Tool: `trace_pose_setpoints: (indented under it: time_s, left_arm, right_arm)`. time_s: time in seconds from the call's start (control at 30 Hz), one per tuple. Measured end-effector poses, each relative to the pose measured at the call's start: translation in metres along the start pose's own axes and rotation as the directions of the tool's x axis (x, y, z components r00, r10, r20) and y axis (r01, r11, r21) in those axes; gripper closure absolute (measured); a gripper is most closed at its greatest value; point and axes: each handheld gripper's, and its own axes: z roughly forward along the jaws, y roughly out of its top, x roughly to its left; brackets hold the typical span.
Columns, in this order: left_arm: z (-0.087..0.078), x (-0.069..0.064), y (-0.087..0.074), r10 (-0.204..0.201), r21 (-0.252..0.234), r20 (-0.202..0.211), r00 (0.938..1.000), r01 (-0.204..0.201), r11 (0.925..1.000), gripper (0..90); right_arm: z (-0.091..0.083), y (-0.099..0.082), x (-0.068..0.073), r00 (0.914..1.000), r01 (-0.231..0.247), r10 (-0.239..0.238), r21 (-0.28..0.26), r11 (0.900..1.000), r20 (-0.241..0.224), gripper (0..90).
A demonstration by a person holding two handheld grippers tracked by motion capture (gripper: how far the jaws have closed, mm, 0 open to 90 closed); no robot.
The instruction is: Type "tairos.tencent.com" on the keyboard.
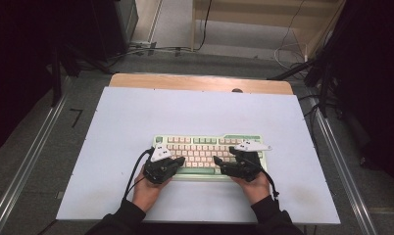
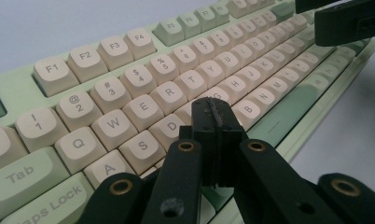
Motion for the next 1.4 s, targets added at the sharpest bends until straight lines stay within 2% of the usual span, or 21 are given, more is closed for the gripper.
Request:
trace_pose_setpoints:
  time_s: [0.17, 0.2, 0.23, 0.3, 0.43, 0.5, 0.57, 0.63, 0.67, 0.73, 0.8, 0.97, 1.27, 1.4]
  left_arm:
    - [0.002, 0.0, 0.0, -0.002, 0.013, 0.005, 1.0, 0.002, 0.9999, 90.0]
    - [0.003, 0.0, 0.0, -0.008, 0.034, 0.012, 0.9999, 0.007, 0.9994, 90.0]
    - [0.004, 0.0, 0.0, -0.013, 0.034, 0.017, 0.9998, 0.013, 0.9994, 90.0]
    - [0.002, 0.0, 0.002, -0.016, 0.037, 0.009, 0.9998, 0.015, 0.9992, 90.0]
    - [-0.003, 0.003, 0.003, -0.028, -0.014, 0.016, 0.9995, 0.028, 0.9995, 90.0]
    - [-0.006, 0.004, 0.004, -0.036, -0.041, 0.012, 0.9993, 0.037, 0.9985, 86.0]
    - [-0.01, 0.005, 0.006, -0.049, -0.074, 0.002, 0.9988, 0.049, 0.996, 74.3]
    - [-0.012, 0.008, 0.008, -0.072, -0.093, -0.003, 0.9974, 0.072, 0.9931, 51.1]
    - [-0.013, 0.009, 0.011, -0.077, -0.091, -0.01, 0.9969, 0.076, 0.9929, 43.1]
    - [-0.016, 0.011, 0.015, -0.078, -0.102, -0.049, 0.9958, 0.072, 0.9922, 33.9]
    - [-0.019, 0.014, 0.019, -0.082, -0.121, -0.079, 0.9935, 0.072, 0.99, 29.2]
    - [-0.021, 0.019, 0.022, -0.092, -0.14, -0.117, 0.9888, 0.076, 0.9873, 26.6]
    - [-0.013, 0.022, 0.026, -0.089, -0.132, -0.139, 0.9863, 0.071, 0.9887, 27.1]
    - [-0.007, 0.023, 0.027, -0.086, -0.113, -0.147, 0.9853, 0.07, 0.9911, 27.3]
  right_arm:
    - [0.0, 0.0, 0.0, 1.0, 0.001, -0.001, 0.0, 1.0, -0.002, 26.9]
    - [0.0, 0.0, 0.0, 1.0, 0.001, -0.001, 0.0, 1.0, 0.0, 27.0]
    - [0.0, 0.0, 0.0, 1.0, 0.001, -0.001, 0.0, 1.0, -0.001, 27.0]
    - [0.0, 0.0, 0.0, 1.0, 0.002, -0.002, 0.001, 1.0, 0.001, 27.0]
    - [-0.001, 0.0, 0.0, 1.0, 0.002, -0.002, -0.001, 1.0, -0.001, 27.1]
    - [0.0, 0.0, 0.0, 1.0, 0.002, -0.002, -0.001, 1.0, 0.002, 27.0]
    - [-0.001, 0.0, 0.0, 1.0, 0.003, -0.003, -0.001, 1.0, 0.002, 27.1]
    - [-0.001, 0.0, 0.0, 1.0, 0.003, -0.003, -0.001, 1.0, 0.002, 27.1]
    - [-0.001, 0.0, 0.0, 1.0, 0.002, -0.002, 0.0, 1.0, 0.0, 27.0]
    - [0.0, 0.0, 0.0, 1.0, 0.003, -0.003, 0.001, 1.0, 0.002, 27.1]
    - [0.0, 0.0, 0.001, 1.0, 0.006, -0.006, 0.002, 1.0, 0.002, 27.1]
    - [0.0, 0.0, 0.0, 1.0, 0.003, -0.003, 0.002, 1.0, 0.002, 27.0]
    - [0.001, 0.0, 0.001, 0.9999, 0.012, -0.012, 0.006, 0.9999, 0.009, 27.0]
    - [0.001, -0.001, 0.002, 0.9997, 0.022, -0.022, 0.008, 0.9997, 0.014, 27.0]
